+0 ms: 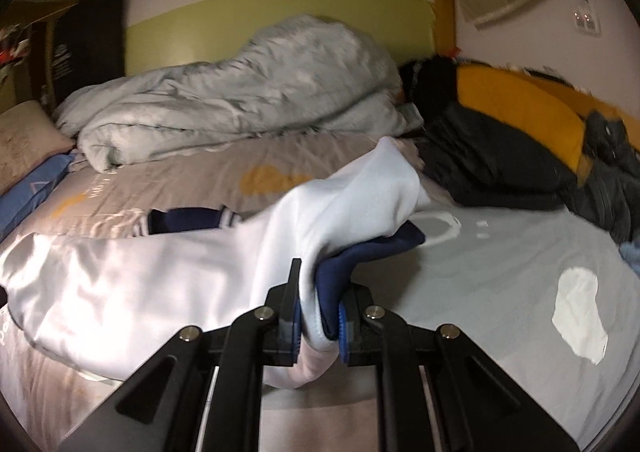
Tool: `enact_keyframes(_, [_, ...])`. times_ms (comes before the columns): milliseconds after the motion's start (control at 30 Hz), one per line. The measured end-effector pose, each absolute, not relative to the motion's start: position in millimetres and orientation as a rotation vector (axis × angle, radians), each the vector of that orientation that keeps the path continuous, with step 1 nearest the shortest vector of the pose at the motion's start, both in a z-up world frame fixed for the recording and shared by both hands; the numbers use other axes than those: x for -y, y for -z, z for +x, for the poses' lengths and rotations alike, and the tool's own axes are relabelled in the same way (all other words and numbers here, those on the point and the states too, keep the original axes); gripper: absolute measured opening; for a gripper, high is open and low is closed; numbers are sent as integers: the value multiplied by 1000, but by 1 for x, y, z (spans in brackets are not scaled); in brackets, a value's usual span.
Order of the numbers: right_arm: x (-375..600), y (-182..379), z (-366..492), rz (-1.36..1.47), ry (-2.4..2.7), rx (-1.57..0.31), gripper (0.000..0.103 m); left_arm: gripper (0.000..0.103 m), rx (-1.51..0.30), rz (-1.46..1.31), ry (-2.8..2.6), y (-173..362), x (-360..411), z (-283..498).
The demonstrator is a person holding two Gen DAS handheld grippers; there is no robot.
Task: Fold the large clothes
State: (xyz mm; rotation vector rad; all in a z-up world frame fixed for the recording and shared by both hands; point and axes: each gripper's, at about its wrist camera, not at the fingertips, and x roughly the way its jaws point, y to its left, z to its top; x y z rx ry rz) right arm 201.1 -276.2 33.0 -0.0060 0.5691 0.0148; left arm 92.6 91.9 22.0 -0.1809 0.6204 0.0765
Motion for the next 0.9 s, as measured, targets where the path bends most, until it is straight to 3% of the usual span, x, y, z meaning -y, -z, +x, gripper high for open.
enact_keyframes(733, [47,-81,188,44,-466,-550,12,102,-398,-353,-253,-92,-190,55])
enact_keyframes(900, [-9,-50,191,41,-537,-662,12,102,-395,-396,-323,-92,-220,51])
